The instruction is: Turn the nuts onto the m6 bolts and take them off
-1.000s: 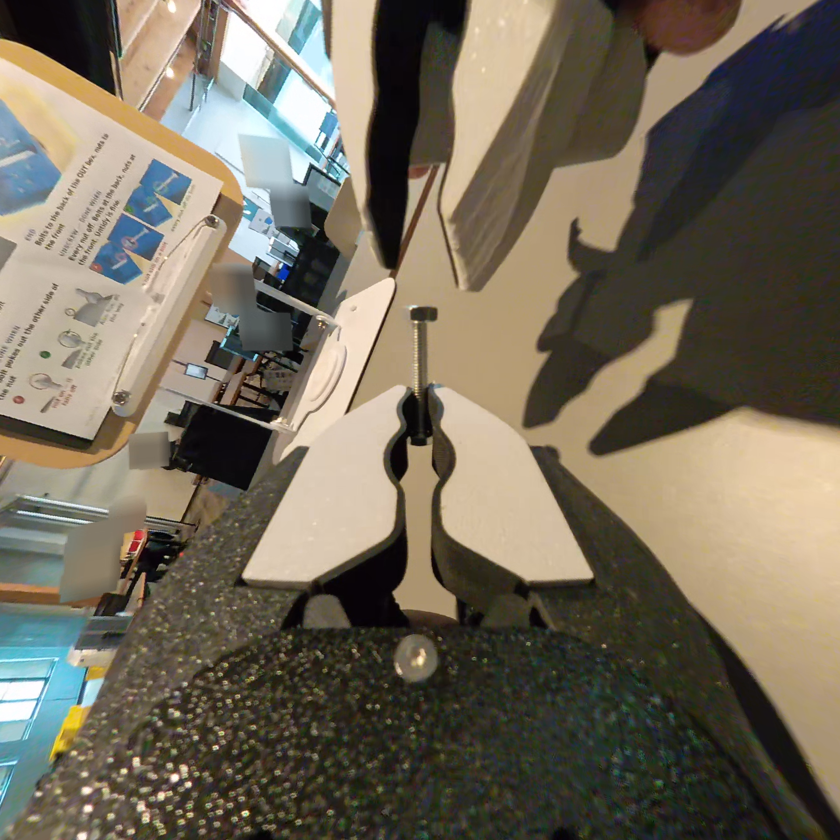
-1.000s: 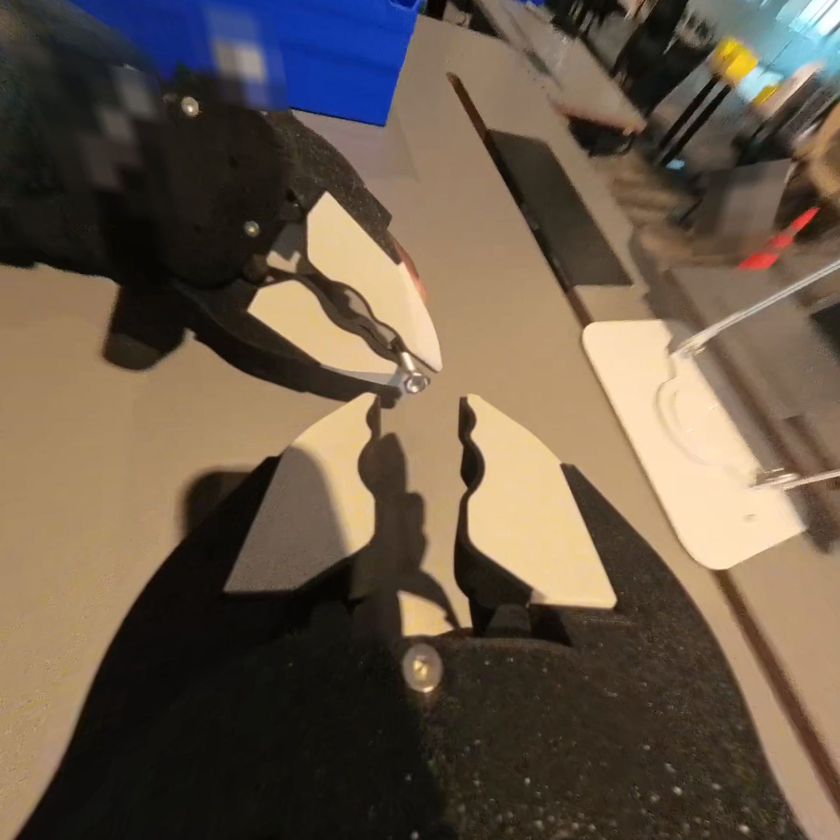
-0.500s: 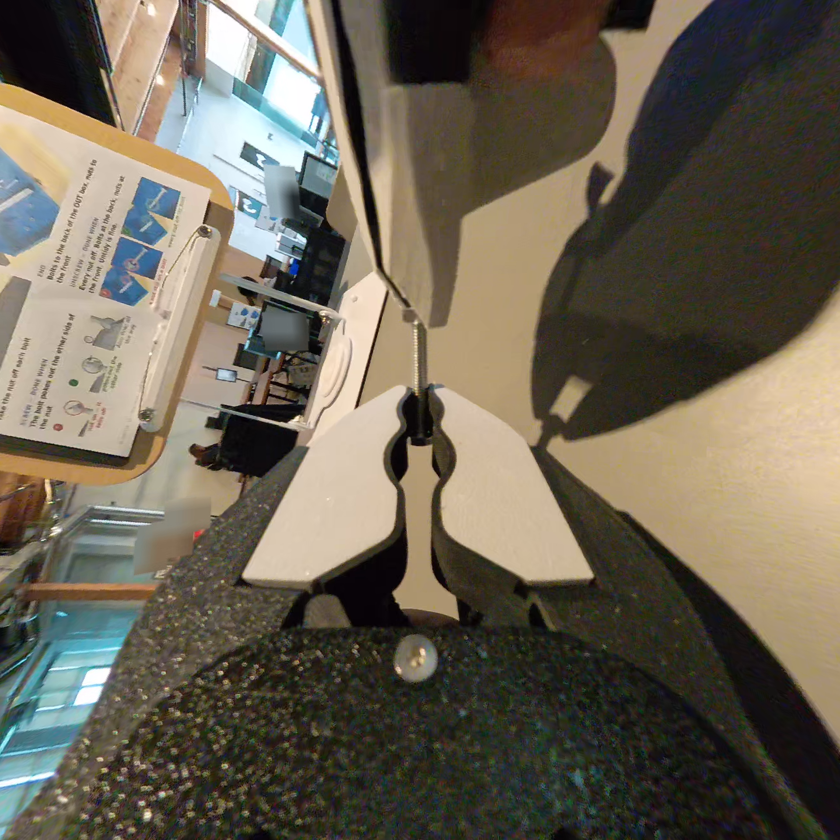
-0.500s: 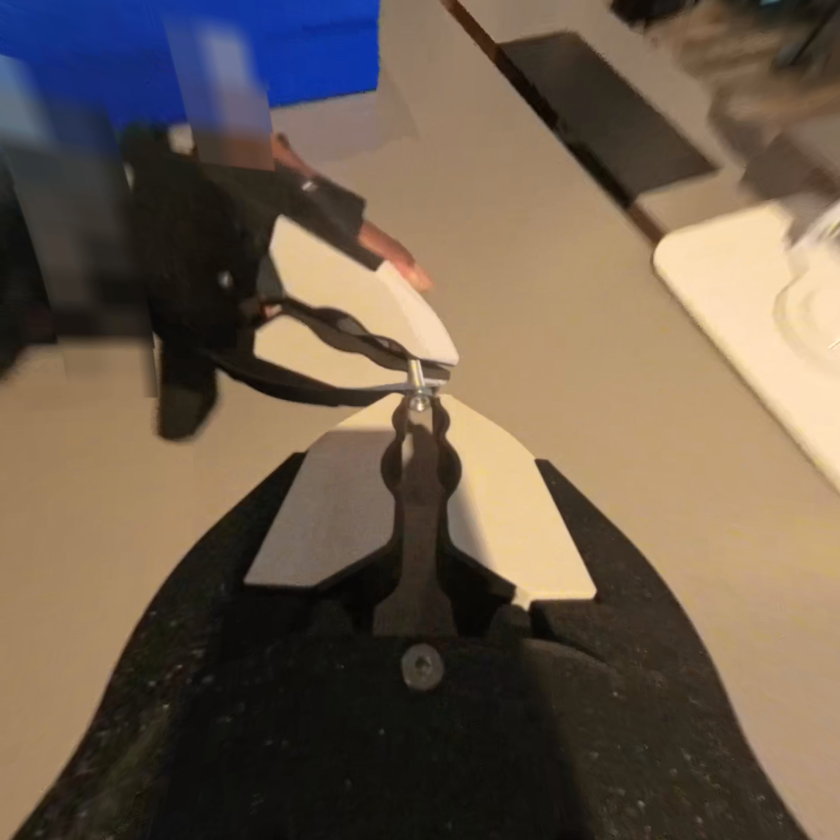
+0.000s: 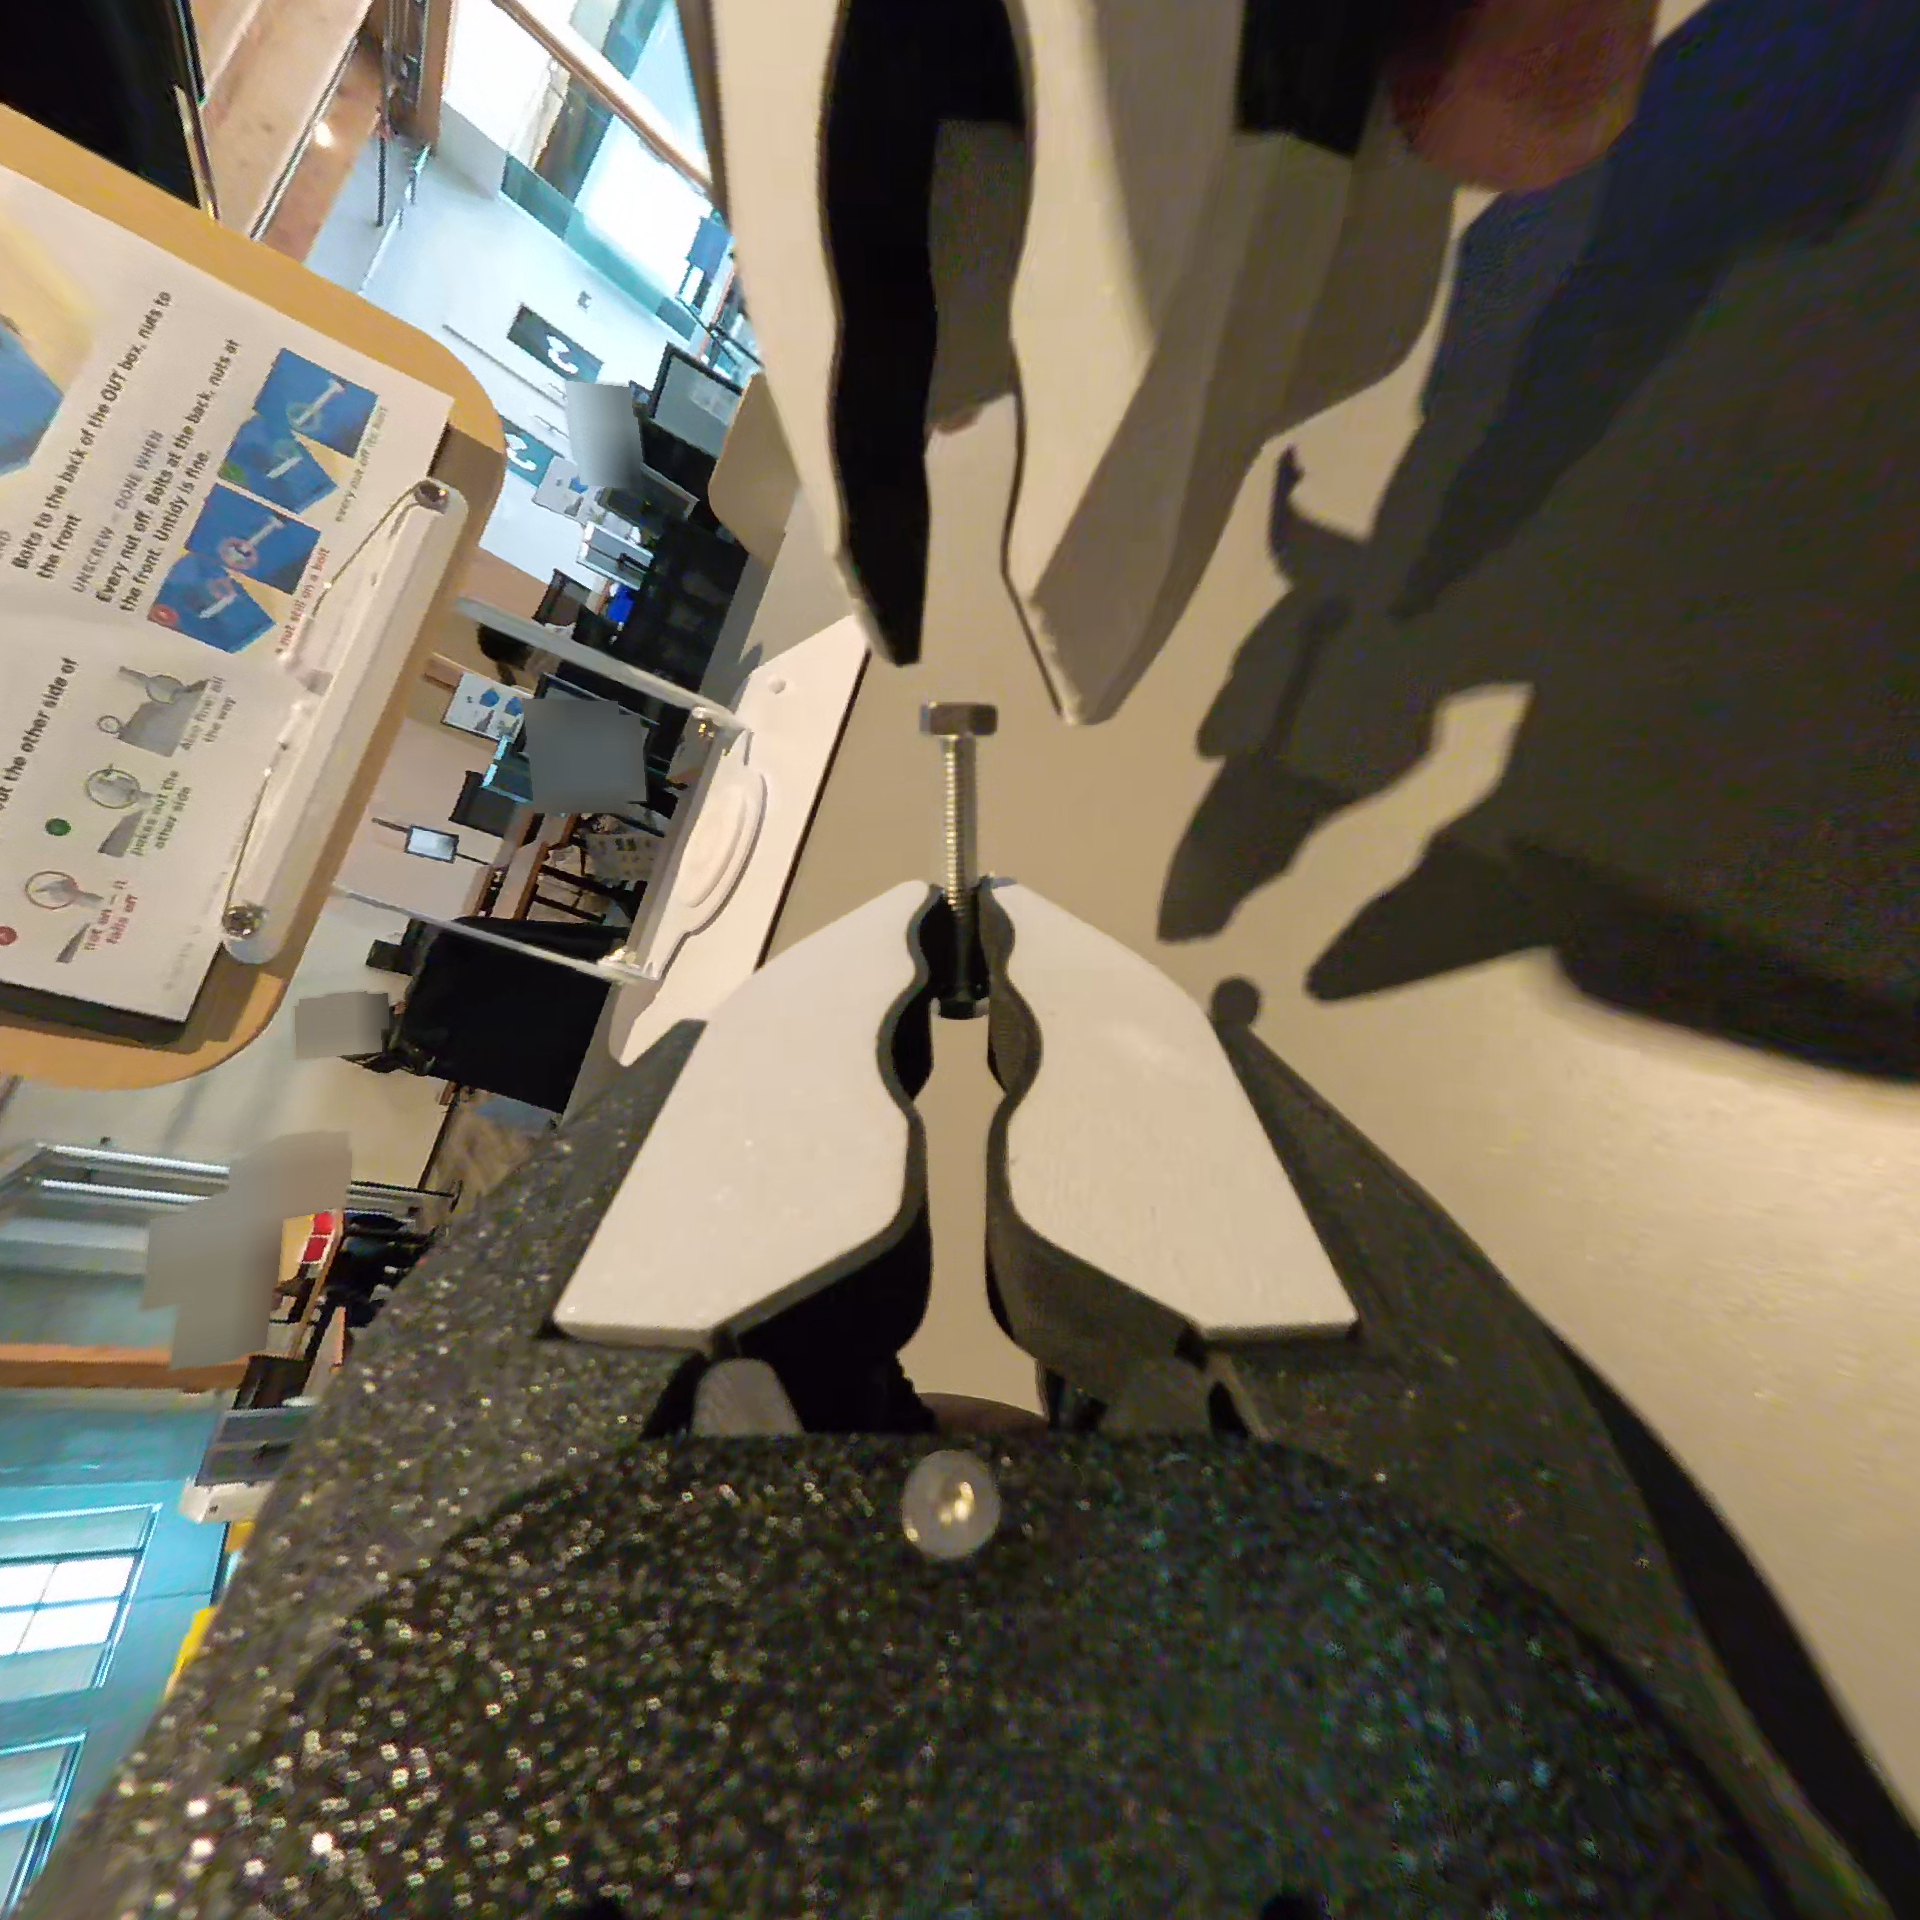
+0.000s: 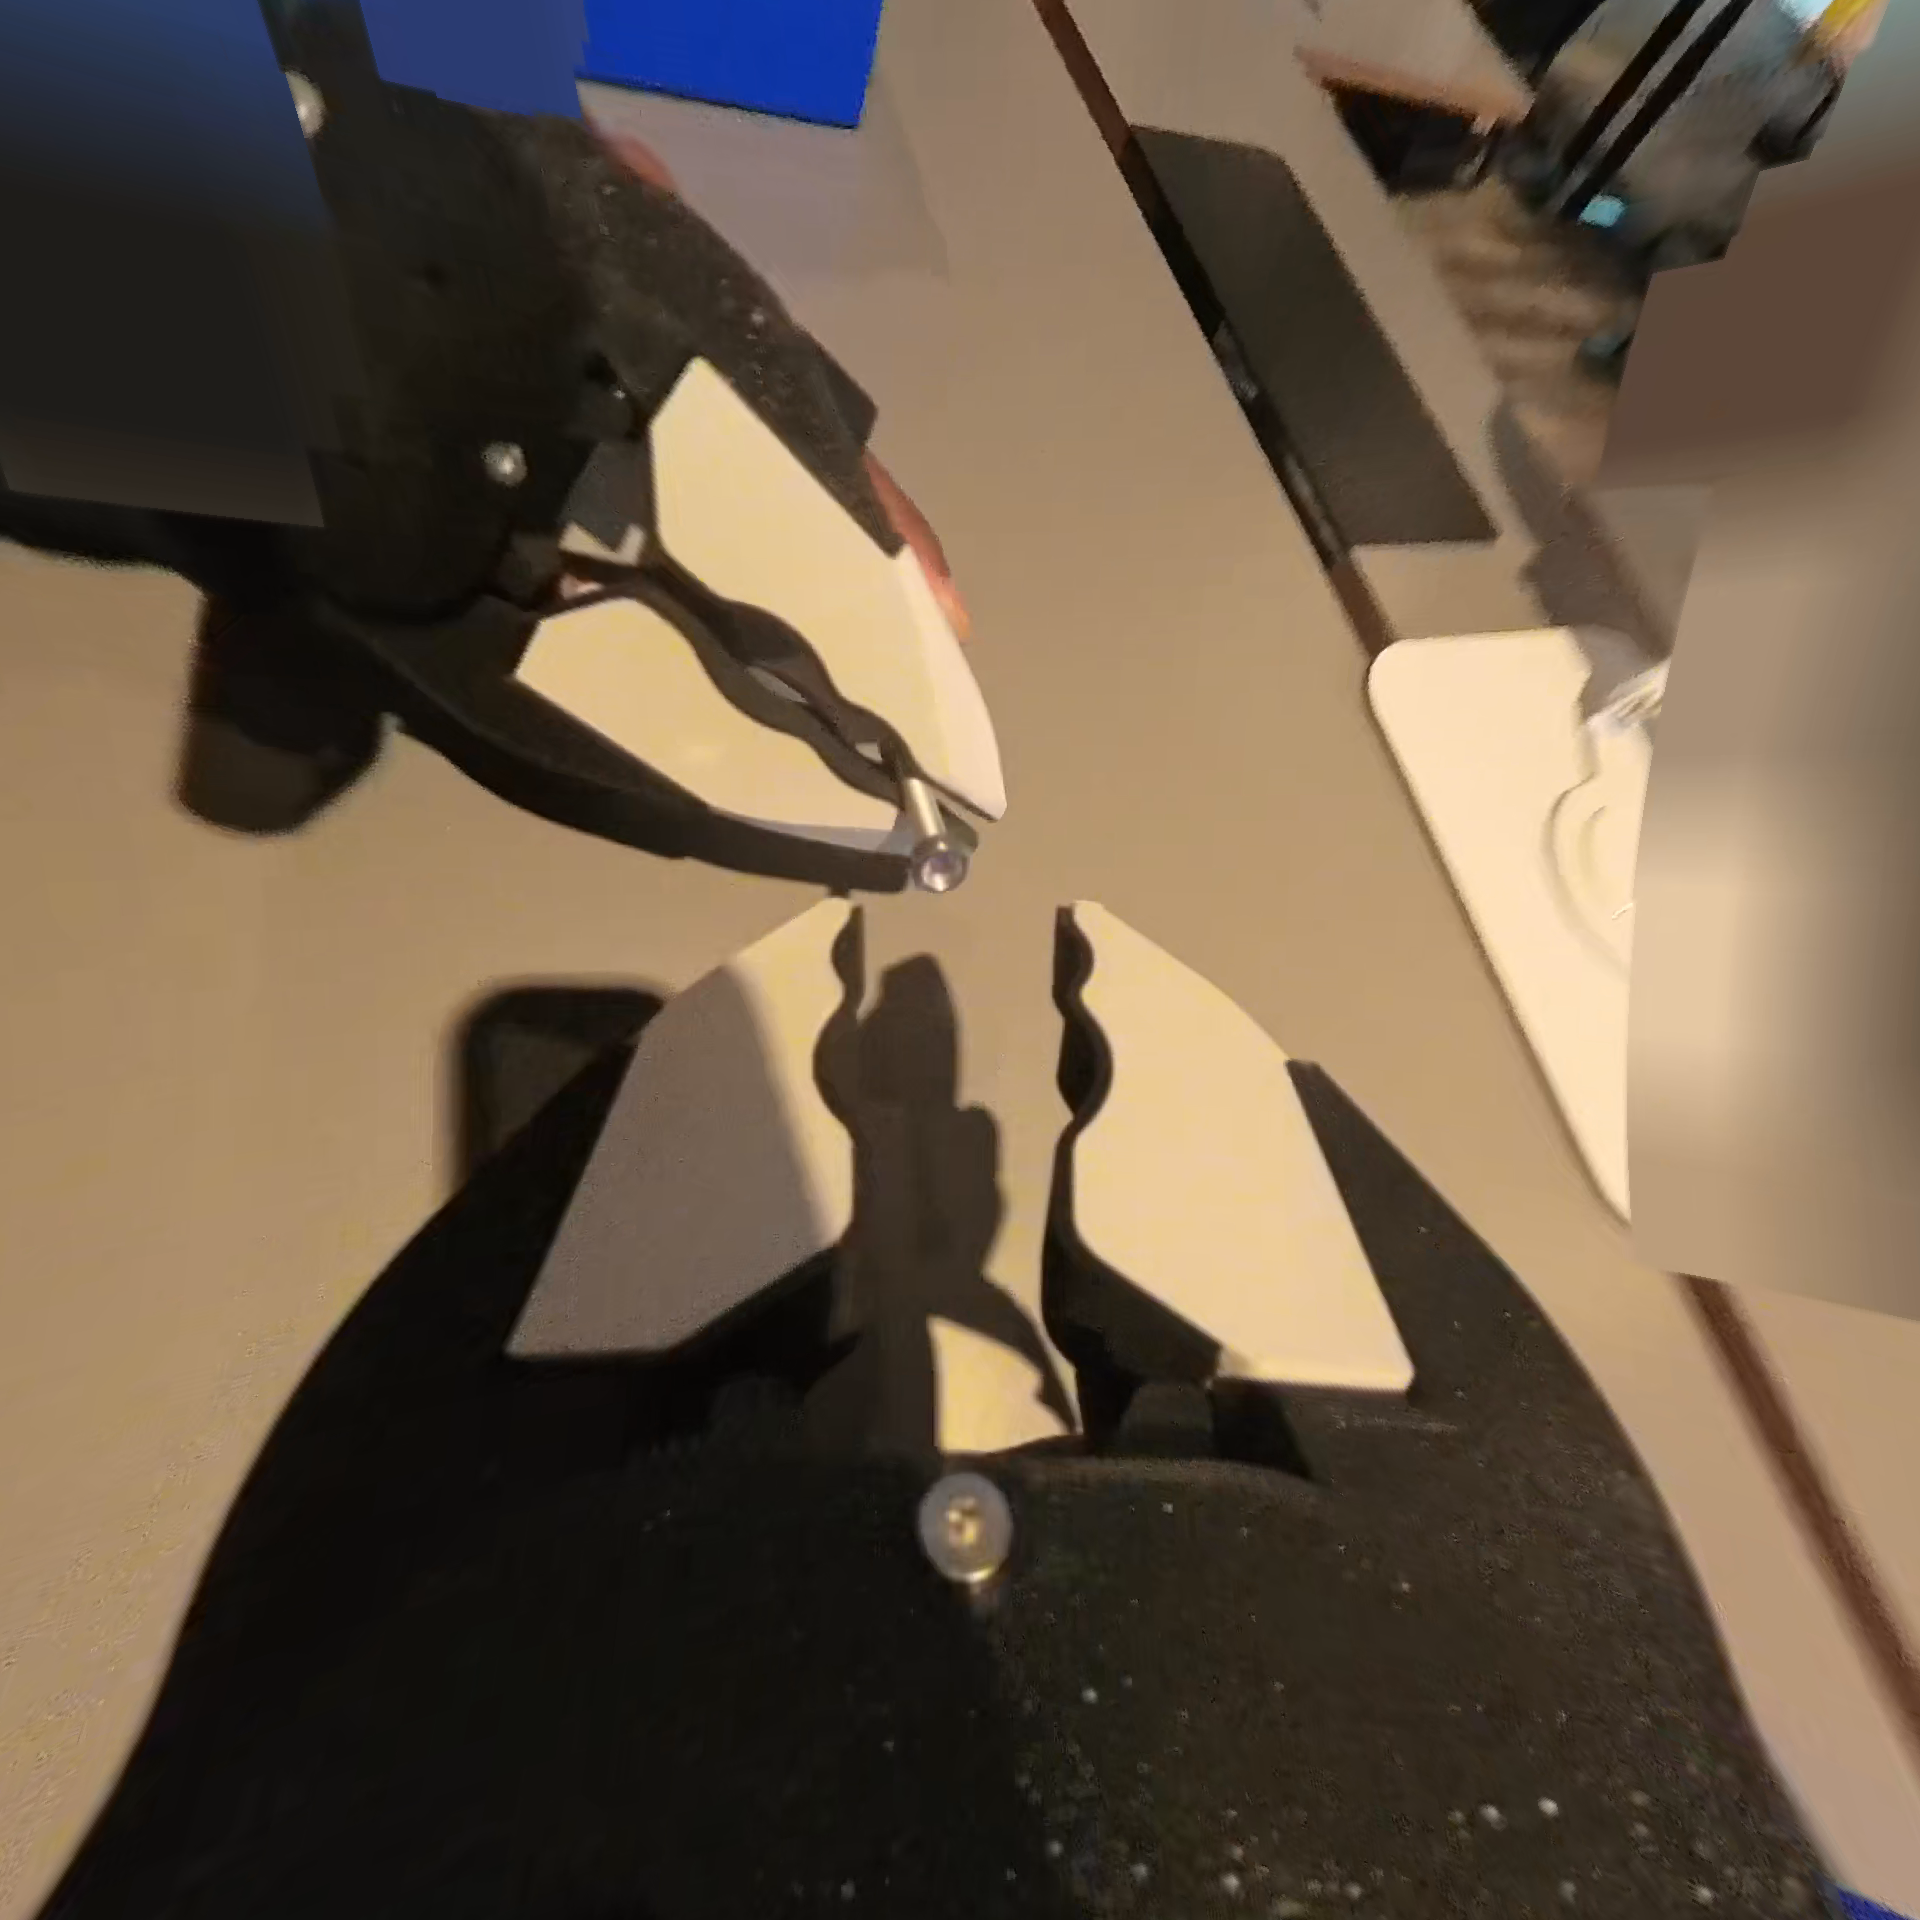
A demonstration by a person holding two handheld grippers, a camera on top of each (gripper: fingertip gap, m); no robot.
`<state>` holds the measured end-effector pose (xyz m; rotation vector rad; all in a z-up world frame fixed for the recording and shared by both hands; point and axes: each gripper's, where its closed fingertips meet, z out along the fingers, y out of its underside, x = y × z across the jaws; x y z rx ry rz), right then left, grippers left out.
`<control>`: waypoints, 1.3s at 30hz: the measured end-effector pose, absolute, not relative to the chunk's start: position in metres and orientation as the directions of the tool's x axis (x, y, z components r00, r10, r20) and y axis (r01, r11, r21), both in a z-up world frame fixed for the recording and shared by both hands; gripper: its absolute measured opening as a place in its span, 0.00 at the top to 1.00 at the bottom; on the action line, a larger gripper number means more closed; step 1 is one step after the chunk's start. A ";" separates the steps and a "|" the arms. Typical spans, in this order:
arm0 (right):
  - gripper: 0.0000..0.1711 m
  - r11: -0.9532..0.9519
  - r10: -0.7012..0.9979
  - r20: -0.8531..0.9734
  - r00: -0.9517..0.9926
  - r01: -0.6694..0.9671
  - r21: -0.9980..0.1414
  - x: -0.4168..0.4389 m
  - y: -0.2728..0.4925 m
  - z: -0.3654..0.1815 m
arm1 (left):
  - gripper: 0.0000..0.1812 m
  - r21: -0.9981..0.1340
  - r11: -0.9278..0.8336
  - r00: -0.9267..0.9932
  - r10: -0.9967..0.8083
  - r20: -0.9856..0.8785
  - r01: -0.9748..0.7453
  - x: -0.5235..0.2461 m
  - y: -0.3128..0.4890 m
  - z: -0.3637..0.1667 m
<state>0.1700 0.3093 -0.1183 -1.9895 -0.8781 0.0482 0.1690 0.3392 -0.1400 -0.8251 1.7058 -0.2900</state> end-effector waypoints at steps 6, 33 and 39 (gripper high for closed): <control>0.87 -0.246 0.607 0.378 0.699 0.617 -0.747 0.163 0.308 -0.117 | 0.97 -0.575 0.733 -0.109 -0.646 -0.755 -0.364 0.169 0.335 -0.141; 0.85 -0.251 0.640 0.225 0.735 0.476 -0.843 0.165 0.307 -0.118 | 0.97 -0.563 0.738 -0.118 -0.639 -0.760 -0.371 0.170 0.335 -0.144; 0.94 -0.496 0.569 -0.139 0.810 0.204 -0.844 0.161 0.311 -0.127 | 0.97 -0.537 0.748 -0.117 -0.618 -0.777 -0.390 0.169 0.338 -0.145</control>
